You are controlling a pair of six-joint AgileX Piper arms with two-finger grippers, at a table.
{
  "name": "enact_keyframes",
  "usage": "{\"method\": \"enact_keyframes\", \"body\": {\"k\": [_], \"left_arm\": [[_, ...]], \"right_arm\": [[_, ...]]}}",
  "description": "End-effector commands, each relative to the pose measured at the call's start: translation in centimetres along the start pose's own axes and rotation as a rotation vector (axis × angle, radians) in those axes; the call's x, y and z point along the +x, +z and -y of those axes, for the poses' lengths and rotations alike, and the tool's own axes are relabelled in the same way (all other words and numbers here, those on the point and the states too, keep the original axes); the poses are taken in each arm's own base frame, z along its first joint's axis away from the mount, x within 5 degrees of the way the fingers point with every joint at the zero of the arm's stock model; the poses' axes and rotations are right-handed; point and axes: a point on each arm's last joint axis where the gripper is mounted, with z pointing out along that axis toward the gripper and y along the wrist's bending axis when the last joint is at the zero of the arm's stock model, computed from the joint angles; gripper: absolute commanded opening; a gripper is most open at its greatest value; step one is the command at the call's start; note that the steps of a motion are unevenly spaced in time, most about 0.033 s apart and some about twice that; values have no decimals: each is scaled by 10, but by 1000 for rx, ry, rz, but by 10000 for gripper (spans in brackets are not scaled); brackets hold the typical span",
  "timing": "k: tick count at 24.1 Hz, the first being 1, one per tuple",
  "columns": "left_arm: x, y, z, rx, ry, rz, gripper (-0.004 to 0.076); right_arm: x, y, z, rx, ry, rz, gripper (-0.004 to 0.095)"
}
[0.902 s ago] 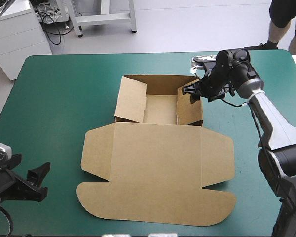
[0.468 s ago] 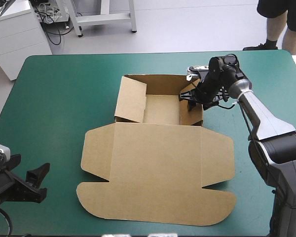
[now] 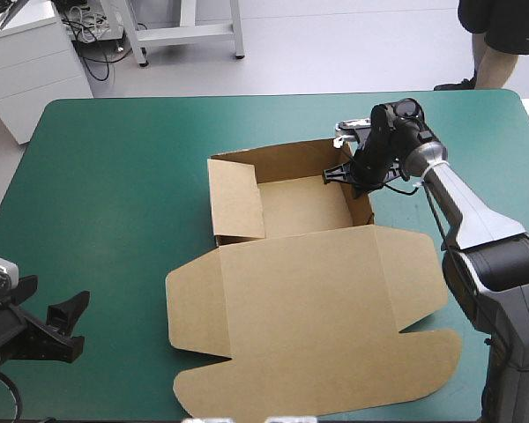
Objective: Fold the box
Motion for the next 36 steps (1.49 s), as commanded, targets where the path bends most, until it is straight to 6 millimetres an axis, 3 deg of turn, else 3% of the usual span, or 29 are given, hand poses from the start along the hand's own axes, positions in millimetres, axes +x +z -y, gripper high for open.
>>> {"method": "enact_keyframes", "body": {"k": [1,6,11,16,20,29,33,35,36], "left_arm": [[-4,-3,1,11,-11,9,504],[-4,-3,3,40,-20,8,499],[-3,-3,3,40,-20,-1,470],[-3,-3,3,41,-21,5,467],[-1,-3,3,40,-20,-21,467],[0,-3,3,32,-18,-28,467],[0,-3,2,26,-16,-28,467],[0,-3,1,15,-13,-27,467],[0,-3,0,0,-8,-27,466]], "right_arm": [[2,-48,10,103,-39,107,-8],[7,-81,36,217,-32,176,-8],[23,-107,90,319,52,194,-8],[51,-93,150,328,188,103,-8],[67,-81,179,357,236,52,-8],[93,-95,243,471,339,83,-8],[98,-95,252,422,368,100,-8],[98,-95,252,421,365,105,29],[97,-95,251,421,363,107,96]]}}
